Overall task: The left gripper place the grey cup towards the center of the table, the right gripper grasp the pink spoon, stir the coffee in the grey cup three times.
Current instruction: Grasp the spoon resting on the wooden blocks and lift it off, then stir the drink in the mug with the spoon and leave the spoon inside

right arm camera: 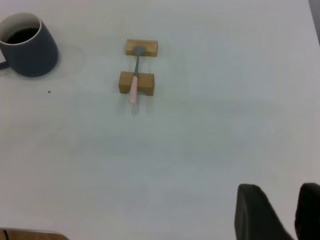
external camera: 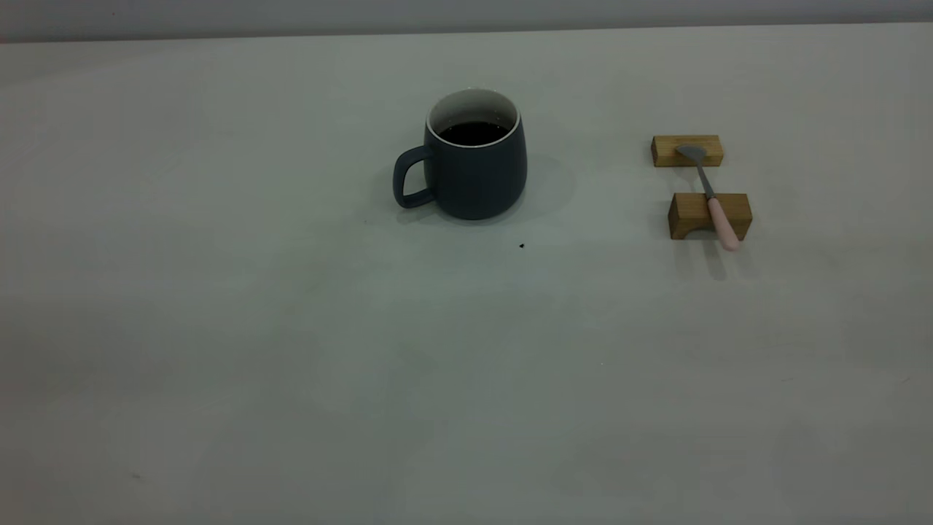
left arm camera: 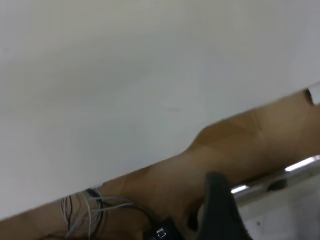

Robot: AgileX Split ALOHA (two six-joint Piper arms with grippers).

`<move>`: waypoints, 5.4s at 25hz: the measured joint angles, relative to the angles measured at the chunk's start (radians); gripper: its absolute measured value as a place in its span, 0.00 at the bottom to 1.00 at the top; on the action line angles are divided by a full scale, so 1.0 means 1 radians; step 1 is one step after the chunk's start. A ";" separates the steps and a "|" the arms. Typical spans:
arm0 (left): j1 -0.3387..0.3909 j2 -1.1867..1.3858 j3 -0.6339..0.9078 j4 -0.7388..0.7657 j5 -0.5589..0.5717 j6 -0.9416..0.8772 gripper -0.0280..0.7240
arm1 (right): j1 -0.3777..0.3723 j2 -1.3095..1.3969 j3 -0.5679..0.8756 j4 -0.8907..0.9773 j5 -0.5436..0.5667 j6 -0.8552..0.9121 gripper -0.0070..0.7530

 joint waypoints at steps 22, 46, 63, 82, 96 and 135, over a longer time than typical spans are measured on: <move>0.380 -0.328 0.000 0.000 0.017 0.000 0.79 | 0.000 0.229 -0.022 0.059 -0.583 0.000 0.32; 0.381 -0.328 0.000 0.000 0.018 0.000 0.79 | 0.007 1.579 -0.274 0.632 -0.629 -0.548 0.84; 0.381 -0.328 0.000 0.000 0.018 0.000 0.79 | 0.133 2.185 -0.795 0.234 -0.511 -0.133 0.82; 0.381 -0.328 0.000 0.000 0.018 0.000 0.79 | 0.152 2.393 -0.949 0.212 -0.467 -0.078 0.79; 0.381 -0.328 0.000 0.000 0.018 0.000 0.79 | 0.148 2.414 -0.950 0.208 -0.449 -0.074 0.15; 0.381 -0.328 0.000 0.000 0.020 0.000 0.79 | 0.204 2.356 -0.996 1.717 0.014 0.544 0.16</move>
